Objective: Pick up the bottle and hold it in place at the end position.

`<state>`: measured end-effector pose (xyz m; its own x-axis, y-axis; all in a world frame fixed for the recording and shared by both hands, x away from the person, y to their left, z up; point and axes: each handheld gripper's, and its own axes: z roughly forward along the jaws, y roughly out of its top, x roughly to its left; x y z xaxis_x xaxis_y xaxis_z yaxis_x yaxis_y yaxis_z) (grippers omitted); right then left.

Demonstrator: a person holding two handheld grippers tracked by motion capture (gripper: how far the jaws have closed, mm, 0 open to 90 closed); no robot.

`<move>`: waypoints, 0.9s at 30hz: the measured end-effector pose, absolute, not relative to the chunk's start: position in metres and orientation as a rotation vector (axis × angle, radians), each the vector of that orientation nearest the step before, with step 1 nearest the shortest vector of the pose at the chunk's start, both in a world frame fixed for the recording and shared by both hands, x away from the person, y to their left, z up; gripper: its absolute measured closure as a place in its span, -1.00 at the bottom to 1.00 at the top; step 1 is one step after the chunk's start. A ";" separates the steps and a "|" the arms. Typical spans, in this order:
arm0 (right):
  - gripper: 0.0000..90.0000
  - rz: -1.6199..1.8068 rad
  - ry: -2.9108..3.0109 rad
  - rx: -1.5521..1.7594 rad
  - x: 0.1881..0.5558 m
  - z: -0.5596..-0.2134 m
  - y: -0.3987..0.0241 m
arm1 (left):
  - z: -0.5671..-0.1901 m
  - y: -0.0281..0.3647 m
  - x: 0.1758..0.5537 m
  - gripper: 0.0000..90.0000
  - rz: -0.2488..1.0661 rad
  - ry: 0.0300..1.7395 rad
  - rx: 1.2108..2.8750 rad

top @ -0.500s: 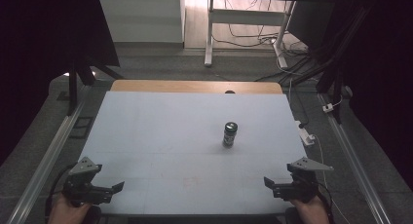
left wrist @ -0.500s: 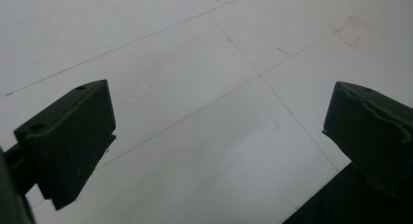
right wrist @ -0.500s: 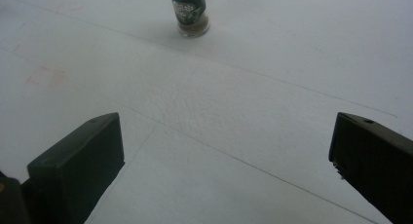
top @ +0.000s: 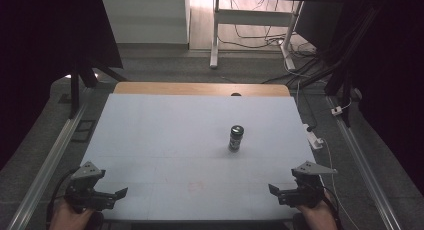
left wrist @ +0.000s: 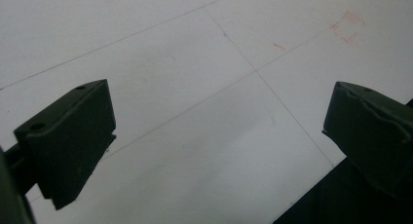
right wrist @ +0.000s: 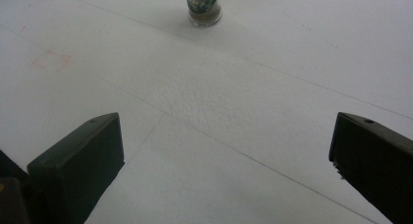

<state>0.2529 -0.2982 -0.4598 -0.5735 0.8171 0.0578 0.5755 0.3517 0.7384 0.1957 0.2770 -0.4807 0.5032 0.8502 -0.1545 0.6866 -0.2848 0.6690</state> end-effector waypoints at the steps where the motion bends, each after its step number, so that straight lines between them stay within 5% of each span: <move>1: -1.00 1.059 2.303 1.230 0.253 -0.460 -0.298 | -0.481 0.277 0.196 -1.00 0.298 1.256 2.052; 27: -1.00 1.137 2.311 1.139 0.254 -0.454 -0.294 | -0.480 0.279 0.195 -1.00 0.298 1.256 2.033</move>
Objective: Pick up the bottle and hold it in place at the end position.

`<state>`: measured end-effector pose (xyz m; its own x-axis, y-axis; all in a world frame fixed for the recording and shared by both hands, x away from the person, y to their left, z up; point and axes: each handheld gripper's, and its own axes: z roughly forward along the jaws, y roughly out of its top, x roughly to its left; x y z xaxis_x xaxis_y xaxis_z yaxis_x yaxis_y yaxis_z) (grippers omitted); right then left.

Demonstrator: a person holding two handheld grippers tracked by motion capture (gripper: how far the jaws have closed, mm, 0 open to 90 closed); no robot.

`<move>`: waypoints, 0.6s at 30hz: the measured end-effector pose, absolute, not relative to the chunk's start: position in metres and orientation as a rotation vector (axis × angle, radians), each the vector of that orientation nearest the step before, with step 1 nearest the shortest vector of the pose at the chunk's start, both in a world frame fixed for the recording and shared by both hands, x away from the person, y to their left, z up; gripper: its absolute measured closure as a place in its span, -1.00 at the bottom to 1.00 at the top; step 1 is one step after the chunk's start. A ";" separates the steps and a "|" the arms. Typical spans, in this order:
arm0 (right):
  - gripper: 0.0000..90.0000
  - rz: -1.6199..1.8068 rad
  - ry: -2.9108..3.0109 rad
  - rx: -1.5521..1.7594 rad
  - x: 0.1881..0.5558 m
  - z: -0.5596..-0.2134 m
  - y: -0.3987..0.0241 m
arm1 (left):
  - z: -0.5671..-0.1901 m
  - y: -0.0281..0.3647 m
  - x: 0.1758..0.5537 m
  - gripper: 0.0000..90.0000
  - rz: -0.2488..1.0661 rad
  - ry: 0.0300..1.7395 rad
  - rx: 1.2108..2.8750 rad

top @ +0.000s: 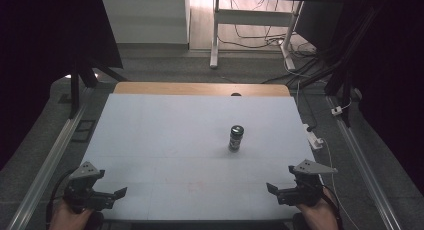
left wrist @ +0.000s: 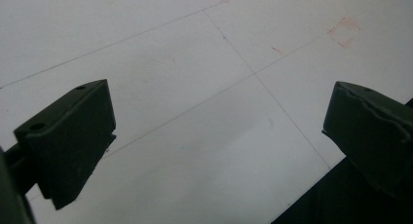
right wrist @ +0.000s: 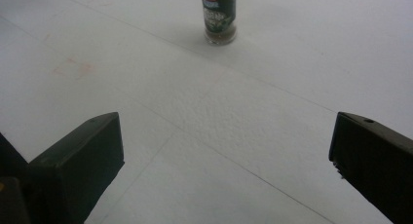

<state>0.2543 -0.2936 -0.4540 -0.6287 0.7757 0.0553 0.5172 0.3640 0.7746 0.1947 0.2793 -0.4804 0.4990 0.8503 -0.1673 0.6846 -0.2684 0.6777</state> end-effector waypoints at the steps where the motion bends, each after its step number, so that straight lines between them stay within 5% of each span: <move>1: -1.00 1.146 2.321 1.129 0.255 -0.454 -0.293 | -0.480 0.279 0.195 -1.00 0.299 1.256 2.031; 18: -1.00 1.167 2.331 1.092 0.273 -0.452 -0.278 | -0.480 0.281 0.195 -1.00 0.297 1.270 2.014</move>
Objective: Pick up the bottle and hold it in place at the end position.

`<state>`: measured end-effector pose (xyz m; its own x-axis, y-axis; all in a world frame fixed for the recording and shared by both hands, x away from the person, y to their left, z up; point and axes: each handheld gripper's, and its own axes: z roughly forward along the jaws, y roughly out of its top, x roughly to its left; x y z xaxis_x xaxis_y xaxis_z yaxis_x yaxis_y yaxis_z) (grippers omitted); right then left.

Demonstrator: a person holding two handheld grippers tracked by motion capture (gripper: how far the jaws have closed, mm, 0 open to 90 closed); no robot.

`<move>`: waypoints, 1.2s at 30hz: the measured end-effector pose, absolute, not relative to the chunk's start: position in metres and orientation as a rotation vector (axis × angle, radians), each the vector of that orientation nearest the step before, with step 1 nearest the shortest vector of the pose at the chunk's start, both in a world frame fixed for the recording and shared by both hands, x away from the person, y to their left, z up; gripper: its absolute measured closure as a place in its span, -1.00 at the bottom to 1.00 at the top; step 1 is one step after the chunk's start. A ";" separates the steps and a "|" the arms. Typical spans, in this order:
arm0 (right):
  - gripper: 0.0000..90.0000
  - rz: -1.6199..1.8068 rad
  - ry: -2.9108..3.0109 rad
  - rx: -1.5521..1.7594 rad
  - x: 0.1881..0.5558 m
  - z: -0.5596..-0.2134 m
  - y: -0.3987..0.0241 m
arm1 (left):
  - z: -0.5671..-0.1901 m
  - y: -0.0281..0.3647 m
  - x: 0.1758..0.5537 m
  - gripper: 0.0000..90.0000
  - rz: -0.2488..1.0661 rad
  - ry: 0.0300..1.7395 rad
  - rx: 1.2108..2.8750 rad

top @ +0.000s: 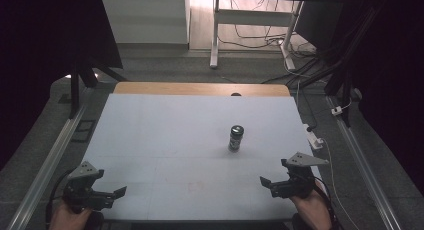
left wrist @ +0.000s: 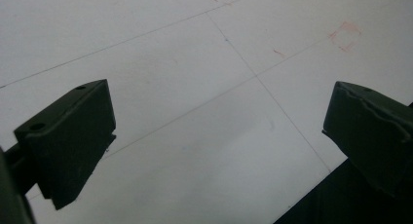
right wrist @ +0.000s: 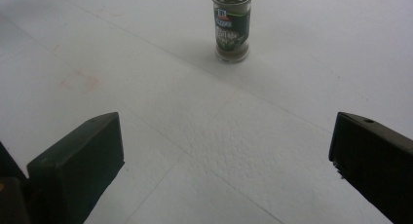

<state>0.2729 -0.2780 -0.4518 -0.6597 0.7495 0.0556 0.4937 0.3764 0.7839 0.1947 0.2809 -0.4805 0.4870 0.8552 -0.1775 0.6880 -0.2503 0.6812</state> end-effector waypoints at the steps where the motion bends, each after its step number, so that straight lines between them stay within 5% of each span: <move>1: -1.00 1.167 2.331 1.092 0.273 -0.452 -0.278 | -0.480 0.281 0.195 -1.00 0.296 1.271 2.012; 36: -1.00 1.211 2.328 1.106 0.317 -0.460 -0.243 | -0.481 0.282 0.195 -1.00 0.289 1.272 2.010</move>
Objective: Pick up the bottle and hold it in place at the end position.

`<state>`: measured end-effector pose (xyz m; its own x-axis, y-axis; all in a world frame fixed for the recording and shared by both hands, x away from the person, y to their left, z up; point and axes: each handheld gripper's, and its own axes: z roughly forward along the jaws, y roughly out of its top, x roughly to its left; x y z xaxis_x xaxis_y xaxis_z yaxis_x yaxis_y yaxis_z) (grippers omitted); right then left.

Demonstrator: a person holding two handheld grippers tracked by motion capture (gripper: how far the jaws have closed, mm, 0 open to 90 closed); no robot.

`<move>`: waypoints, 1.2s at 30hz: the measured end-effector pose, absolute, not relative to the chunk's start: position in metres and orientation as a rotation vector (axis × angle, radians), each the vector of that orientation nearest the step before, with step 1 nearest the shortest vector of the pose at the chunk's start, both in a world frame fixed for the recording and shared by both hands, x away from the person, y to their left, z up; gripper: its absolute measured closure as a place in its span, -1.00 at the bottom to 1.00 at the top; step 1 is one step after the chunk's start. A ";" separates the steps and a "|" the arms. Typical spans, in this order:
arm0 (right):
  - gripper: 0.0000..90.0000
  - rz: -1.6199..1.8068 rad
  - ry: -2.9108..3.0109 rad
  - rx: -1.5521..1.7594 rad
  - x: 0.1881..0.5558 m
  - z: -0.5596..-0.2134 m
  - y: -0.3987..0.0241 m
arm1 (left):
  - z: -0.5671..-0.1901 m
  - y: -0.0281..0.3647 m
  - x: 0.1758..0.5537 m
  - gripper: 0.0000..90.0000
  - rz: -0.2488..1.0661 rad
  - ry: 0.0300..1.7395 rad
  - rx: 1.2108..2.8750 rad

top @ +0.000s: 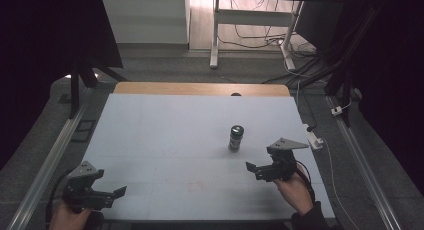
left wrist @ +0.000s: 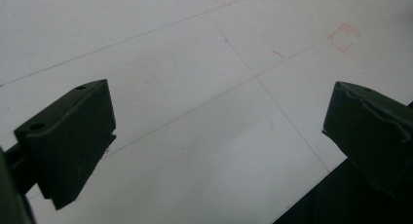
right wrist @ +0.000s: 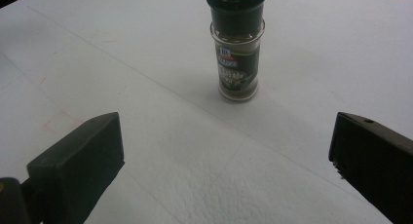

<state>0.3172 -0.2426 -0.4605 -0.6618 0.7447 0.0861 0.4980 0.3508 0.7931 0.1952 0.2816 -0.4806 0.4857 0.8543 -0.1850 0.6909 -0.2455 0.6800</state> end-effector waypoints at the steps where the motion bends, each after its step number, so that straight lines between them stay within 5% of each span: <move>1: -1.00 1.213 2.330 1.108 0.319 -0.461 -0.242 | -0.481 0.282 0.195 -1.00 0.288 1.272 2.010; 36: -1.00 1.066 2.444 1.052 0.390 -0.496 -0.198 | -0.481 0.282 0.196 -1.00 0.283 1.268 2.012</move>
